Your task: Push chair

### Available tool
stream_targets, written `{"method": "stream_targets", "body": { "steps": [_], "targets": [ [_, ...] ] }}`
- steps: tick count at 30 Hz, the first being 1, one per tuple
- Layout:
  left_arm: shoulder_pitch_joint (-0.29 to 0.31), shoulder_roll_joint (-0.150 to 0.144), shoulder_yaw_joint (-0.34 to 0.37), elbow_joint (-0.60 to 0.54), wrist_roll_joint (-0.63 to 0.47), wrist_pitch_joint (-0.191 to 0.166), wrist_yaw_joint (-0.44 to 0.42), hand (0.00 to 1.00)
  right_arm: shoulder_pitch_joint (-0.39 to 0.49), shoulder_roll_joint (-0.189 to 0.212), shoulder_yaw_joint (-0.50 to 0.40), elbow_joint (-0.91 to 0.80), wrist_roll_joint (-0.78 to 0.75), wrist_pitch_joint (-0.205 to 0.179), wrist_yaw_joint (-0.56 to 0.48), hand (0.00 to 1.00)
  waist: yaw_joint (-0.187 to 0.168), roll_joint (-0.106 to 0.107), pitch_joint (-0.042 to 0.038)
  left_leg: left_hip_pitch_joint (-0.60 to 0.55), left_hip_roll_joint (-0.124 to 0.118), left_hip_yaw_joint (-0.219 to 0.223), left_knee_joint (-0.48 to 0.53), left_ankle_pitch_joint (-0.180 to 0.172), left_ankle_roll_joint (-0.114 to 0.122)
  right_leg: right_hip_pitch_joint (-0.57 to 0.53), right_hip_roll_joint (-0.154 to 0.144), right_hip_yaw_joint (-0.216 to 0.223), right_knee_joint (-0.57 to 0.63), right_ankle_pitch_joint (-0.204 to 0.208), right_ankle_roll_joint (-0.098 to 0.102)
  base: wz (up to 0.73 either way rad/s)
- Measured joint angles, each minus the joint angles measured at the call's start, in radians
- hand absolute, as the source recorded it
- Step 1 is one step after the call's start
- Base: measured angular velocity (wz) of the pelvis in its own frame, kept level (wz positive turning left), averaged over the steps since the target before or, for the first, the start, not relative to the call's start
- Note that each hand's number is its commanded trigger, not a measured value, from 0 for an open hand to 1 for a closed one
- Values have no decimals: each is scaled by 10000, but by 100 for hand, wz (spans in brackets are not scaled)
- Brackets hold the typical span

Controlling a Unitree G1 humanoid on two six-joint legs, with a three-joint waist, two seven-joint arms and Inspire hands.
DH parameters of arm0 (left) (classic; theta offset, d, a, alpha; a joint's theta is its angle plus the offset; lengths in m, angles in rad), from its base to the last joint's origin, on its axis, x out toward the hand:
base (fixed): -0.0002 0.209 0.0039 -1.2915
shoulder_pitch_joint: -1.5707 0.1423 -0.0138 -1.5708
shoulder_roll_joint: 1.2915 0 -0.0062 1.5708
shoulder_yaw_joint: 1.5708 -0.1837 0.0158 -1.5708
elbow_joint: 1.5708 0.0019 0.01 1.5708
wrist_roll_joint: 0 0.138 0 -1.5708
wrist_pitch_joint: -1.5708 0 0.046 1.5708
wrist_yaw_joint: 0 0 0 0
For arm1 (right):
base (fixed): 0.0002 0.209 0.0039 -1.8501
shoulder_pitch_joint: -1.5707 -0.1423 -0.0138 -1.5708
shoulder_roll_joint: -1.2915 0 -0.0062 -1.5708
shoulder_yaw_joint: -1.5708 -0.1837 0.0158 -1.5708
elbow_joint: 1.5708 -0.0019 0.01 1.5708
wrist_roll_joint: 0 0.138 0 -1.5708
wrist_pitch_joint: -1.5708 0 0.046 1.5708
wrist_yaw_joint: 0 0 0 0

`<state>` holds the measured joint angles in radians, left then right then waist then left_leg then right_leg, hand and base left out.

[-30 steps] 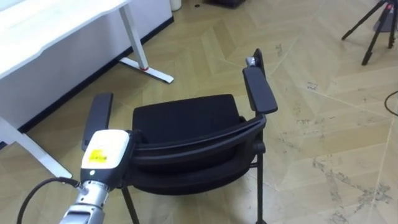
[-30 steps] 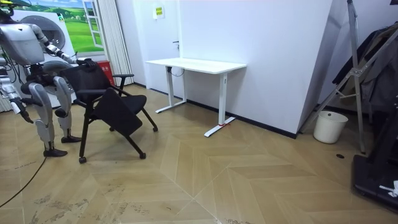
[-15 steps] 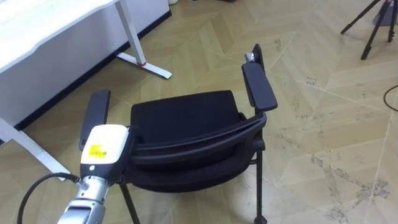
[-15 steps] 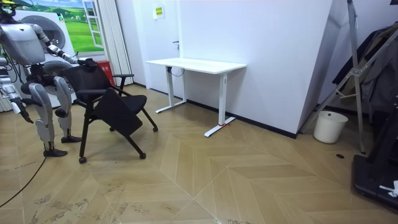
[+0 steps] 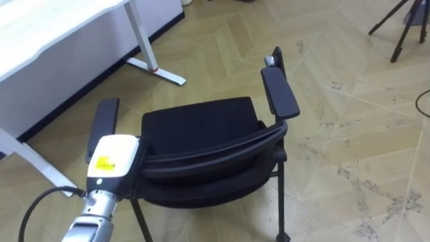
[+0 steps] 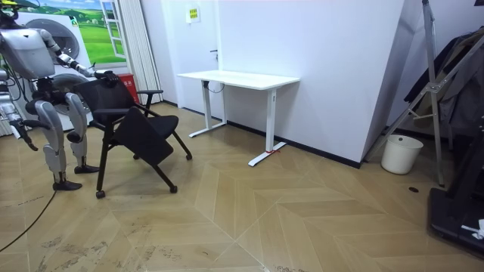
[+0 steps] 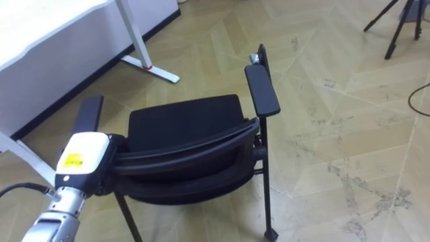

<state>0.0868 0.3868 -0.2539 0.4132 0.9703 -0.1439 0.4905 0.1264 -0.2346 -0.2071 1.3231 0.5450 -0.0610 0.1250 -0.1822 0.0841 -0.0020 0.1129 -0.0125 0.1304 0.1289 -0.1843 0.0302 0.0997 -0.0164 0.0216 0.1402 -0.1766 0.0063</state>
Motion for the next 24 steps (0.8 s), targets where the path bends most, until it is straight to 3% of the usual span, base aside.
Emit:
{"method": "stream_targets", "body": {
  "steps": [3,6,8,10,11,14,20,24],
  "targets": [
    [248,38,379,-23,21,-132,48,100,411,-33,-1699,87,1805,111,-50,0,-295,-8,-1,0,10,38,0,0,-1,-48,16,61,47,-3,0,-5],
    [404,336,636,123,-199,-346,180,100,845,-138,-3788,-357,3677,176,-650,0,-719,-4,-2,-28,14,143,11,-9,-6,-184,27,203,197,-44,7,-13],
    [564,342,1158,328,-207,-555,390,100,1299,-136,-5079,-1914,4348,118,-1671,0,-998,-51,-4,-230,8,296,62,-15,4,-514,30,348,591,-137,26,-22],
    [636,413,1403,370,-270,-613,511,100,1670,-136,-5582,-3444,4442,-190,-2462,0,-1245,-97,-10,-439,-2,326,161,-22,19,-712,17,393,790,-148,39,-8],
    [635,543,1455,369,-293,-631,522,100,1831,-140,-5756,-4241,4448,-550,-2962,0,-1350,-177,-33,-547,8,354,247,-35,35,-845,30,449,837,-154,48,-6],
    [623,905,1455,389,-415,-687,573,100,1853,-177,-5845,-5778,4046,-1115,-4282,0,-1548,-376,-36,-665,20,371,405,-69,43,-926,34,463,887,-150,52,-2],
    [559,970,1453,386,-570,-734,523,100,1034,-180,-5697,-8230,1240,-1324,-6579,0,-1503,-370,-31,-746,0,582,391,-75,66,-1213,27,668,996,-120,102,-10],
    [511,946,1452,162,-542,-686,220,100,521,-339,-5560,-9523,-268,-1319,-7461,0,-1372,-327,-33,-760,7,575,389,-75,66,-1249,30,626,972,-118,100,0]
  ]
}}
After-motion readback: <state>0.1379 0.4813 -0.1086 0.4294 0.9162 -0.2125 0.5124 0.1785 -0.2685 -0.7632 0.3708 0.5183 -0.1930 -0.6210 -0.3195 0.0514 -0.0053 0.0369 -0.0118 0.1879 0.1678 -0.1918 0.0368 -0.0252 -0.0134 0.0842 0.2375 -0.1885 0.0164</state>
